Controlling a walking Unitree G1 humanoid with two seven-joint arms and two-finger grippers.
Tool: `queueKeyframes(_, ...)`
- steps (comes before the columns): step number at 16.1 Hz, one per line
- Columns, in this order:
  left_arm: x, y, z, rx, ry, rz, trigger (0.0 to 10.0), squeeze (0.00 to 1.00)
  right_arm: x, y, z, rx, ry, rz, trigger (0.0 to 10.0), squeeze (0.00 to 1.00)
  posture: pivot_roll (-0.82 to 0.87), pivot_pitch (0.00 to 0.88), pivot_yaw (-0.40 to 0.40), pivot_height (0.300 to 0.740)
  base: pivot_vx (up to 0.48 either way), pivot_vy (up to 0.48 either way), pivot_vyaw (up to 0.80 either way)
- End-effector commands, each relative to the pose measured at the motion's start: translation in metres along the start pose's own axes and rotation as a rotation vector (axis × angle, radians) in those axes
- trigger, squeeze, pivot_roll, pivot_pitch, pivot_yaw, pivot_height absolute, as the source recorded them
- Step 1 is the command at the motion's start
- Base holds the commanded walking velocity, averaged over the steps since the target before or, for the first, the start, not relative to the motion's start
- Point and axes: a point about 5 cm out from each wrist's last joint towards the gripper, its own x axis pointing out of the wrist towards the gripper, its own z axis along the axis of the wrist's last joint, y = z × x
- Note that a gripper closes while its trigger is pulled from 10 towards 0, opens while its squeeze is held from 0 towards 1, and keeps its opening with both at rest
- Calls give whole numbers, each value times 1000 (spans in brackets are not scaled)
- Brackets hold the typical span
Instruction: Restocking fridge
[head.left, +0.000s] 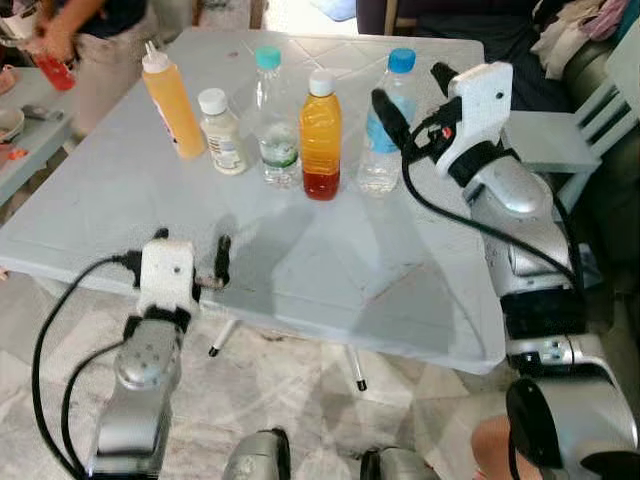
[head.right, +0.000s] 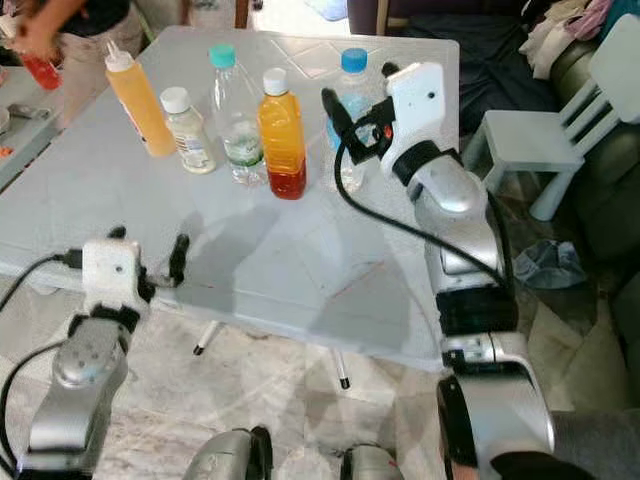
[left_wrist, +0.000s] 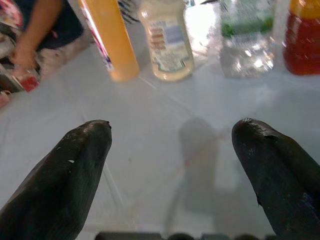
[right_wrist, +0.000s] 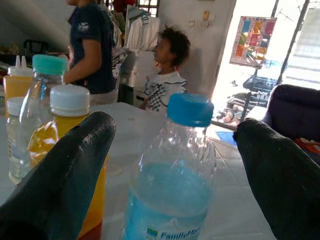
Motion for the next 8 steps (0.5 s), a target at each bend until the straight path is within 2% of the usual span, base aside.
queueKeyframes(1,-3,-2,1,10,4,-16,10000,0,6,-4,9,6,-27,1,10000,0,86,157,87,740,0,0,0)
queueKeyframes(5,-4,-4,2,9,8,-27,10000,0,14,-10,13,26,-28,-9,10000,0,92,159,85,740,0,0,0)
queueKeyframes(8,-2,4,2,21,6,-13,10000,0,22,-10,12,28,-8,-1,10000,0,99,165,79,740,0,0,0)
